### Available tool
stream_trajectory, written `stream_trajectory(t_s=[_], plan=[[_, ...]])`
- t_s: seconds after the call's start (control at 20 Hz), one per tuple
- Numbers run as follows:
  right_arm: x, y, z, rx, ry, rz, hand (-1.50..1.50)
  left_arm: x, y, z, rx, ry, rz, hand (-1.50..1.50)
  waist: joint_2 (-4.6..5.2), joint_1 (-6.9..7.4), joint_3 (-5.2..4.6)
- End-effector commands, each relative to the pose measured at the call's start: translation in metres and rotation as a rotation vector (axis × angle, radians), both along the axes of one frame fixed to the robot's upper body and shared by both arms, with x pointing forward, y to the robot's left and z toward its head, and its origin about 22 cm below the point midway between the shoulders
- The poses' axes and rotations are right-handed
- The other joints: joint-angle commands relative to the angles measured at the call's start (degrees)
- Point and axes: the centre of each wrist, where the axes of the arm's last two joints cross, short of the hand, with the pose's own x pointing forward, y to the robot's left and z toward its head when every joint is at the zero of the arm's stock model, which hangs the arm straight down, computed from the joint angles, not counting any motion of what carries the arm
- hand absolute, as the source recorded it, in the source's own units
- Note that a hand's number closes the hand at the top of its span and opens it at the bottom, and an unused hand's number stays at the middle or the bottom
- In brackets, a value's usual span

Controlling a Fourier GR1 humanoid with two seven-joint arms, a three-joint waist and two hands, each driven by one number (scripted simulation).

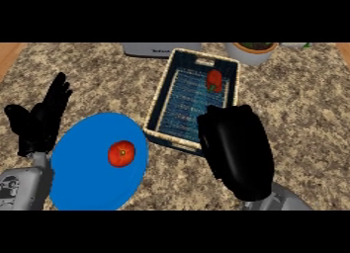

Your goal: Pick the bell pepper from the placemat and place it in the basket

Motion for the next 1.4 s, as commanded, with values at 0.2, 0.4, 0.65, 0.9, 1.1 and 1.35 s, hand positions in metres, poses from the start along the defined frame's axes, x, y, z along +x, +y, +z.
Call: stream_trajectory(t_s=[0.2,0.4,0.65,0.9,1.1,1.35], plan=[[0.069,0.047,0.048,-0.083,0.001,0.022,1.50,-0.011,0.020,-0.001,0.003,0.016,0.042,0.00,-0.38,-1.86,0.20],[0.084,0.045,0.058,-0.124,0.087,-0.025,1.50,-0.018,0.015,-0.017,-0.018,0.007,0.023,0.00,-0.40,-2.08,0.19],[0.099,0.041,0.049,-0.219,0.243,-0.043,1.50,-0.008,0.005,-0.002,-0.008,0.009,0.044,0.00,-0.39,-2.36,0.21],[0.107,0.043,0.038,-0.199,0.261,-0.039,1.50,0.001,0.032,-0.001,-0.016,0.001,0.053,0.00,-0.38,-2.60,0.21],[0.096,0.048,0.024,-0.195,0.226,-0.033,1.50,-0.001,0.004,0.006,0.012,-0.008,0.056,0.00,-0.44,-2.55,0.22],[0.112,0.021,-0.007,-0.266,0.235,-0.046,1.50,-0.012,0.015,-0.030,0.004,-0.002,0.052,0.00,-0.29,-2.70,0.20]])
